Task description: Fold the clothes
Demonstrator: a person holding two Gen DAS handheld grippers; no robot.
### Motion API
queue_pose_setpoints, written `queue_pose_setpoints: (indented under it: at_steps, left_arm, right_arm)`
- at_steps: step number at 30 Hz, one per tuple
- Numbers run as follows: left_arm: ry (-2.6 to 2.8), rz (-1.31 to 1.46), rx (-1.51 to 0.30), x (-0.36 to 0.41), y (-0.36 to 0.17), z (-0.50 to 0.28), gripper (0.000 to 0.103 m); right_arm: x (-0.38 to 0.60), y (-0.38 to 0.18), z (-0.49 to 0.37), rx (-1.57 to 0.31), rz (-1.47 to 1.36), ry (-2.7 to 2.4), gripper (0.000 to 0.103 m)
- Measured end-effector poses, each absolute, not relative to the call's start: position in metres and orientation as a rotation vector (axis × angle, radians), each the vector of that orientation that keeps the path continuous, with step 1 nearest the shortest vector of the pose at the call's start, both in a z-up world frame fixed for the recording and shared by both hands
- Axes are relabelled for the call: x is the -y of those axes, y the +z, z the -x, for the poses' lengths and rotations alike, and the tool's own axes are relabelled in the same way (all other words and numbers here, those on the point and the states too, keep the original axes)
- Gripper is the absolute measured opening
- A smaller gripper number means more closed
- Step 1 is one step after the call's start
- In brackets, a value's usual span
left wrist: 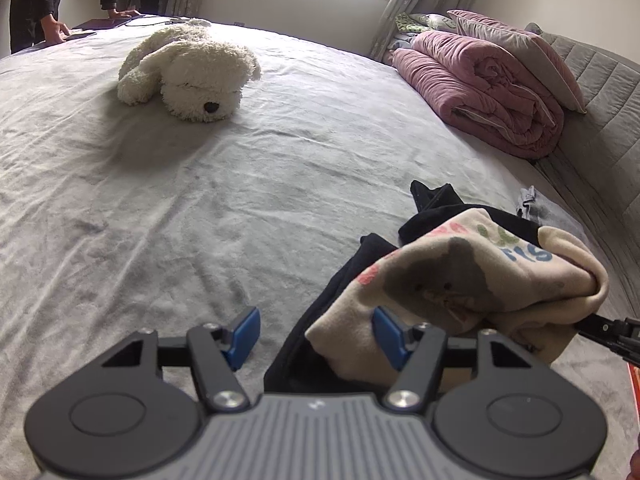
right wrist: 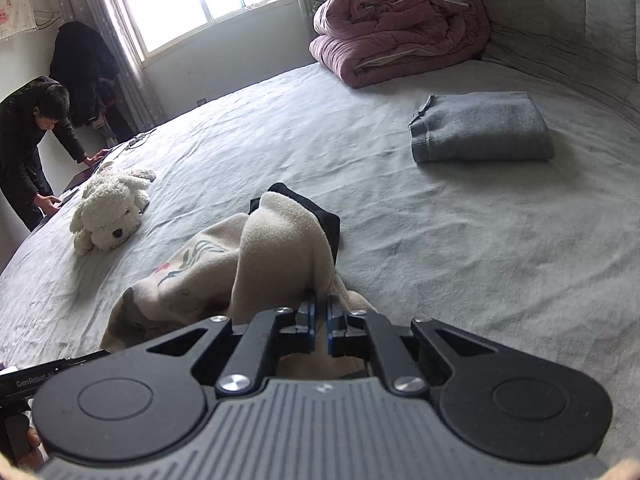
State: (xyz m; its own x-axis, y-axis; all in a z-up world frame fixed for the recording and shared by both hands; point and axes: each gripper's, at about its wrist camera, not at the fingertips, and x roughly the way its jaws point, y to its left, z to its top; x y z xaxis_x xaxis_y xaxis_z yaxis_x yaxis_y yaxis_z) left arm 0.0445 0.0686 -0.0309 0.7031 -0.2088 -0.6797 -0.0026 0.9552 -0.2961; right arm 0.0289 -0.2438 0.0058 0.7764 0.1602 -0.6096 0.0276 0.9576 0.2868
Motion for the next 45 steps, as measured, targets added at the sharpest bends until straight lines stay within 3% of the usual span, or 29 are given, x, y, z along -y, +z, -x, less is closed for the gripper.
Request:
queue_pose_setpoints:
  at_steps: [4,7,20,45]
  left_arm:
    - [-0.147,0.294,-0.792,-0.068,-0.032,-0.045,0.048]
    - [-0.176,0.311,-0.805,-0.068,-0.035,-0.046,0.034]
    - [-0.206,0.268,-0.785,-0.053,-0.027,-0.038,0.024]
    - [-0.200,0.287,-0.792,-0.054,-0.030,-0.040,0.023]
  right_arm:
    - [0.244,0.002,-0.030,-0.694,-0.274,0.082,0.005]
    - [0.247,-0.001,-0.024,-0.712,-0.282,0.091,0.007]
    - [0.244,-0.007,-0.020,-0.665,-0.181,0.076,0.008]
    - [0.242,-0.014,-0.026,-0.668,-0.156,0.055,0.008]
